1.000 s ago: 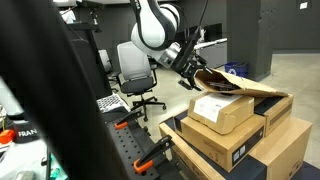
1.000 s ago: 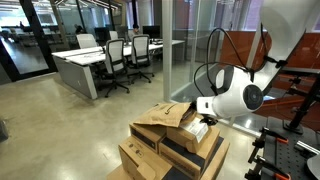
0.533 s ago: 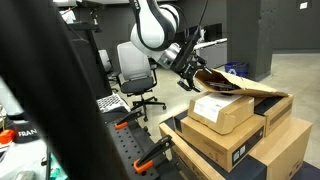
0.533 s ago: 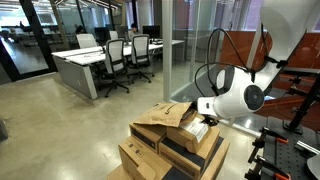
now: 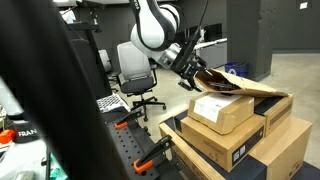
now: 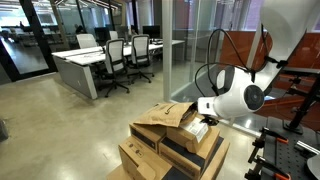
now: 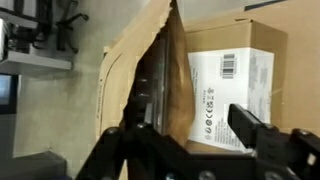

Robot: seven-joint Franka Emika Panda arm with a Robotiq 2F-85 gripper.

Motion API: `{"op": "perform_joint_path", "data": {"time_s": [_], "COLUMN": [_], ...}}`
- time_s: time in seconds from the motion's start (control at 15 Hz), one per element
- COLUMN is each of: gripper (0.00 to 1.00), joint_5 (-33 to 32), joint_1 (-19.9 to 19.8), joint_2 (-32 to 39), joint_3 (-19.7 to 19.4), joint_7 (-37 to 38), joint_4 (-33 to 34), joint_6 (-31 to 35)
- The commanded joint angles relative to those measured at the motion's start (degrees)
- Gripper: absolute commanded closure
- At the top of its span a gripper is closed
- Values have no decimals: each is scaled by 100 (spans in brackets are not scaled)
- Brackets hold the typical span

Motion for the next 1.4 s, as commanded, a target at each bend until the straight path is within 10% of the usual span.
{"op": "perform_joint_path", "data": {"time_s": [0.0, 0.07, 0.13, 0.2, 0.27, 0.33, 0.4, 0.53, 0.6, 0.73, 0.87, 0.93, 1.0, 1.13, 1.2, 1.33], "gripper": [6, 50, 51, 17, 62, 63, 31, 26, 69, 17, 19, 62, 8, 2, 43, 3], "joint_5": [-83, -109, -36, -88, -97, -80, -21, -45, -64, -26, -58, -49, -22, -58, -58, -20], "joint_1": [-65, -65, -64, -67, -64, -60, -66, -63, -57, -61, -55, -55, -58, -57, -55, -59], "joint_2": [1, 4, 9, 13, 18, 26, 40, 41, 46, 71, 91, 94, 96, 98, 98, 104], "joint_3": [83, 86, 88, 94, 99, 104, 101, 110, 114, 118, 131, 136, 143, 160, 168, 180], "joint_7": [74, 78, 68, 94, 98, 90, 68, 86, 94, 68, 83, 79, 76, 105, 116, 107], "joint_4": [-18, -15, -13, -4, 1, 5, 20, 27, 32, 54, 81, 86, 90, 90, 88, 91], "joint_6": [-45, -44, -51, -41, -46, -52, -29, -39, -58, -22, -30, -22, -6, -8, -16, 7]}}
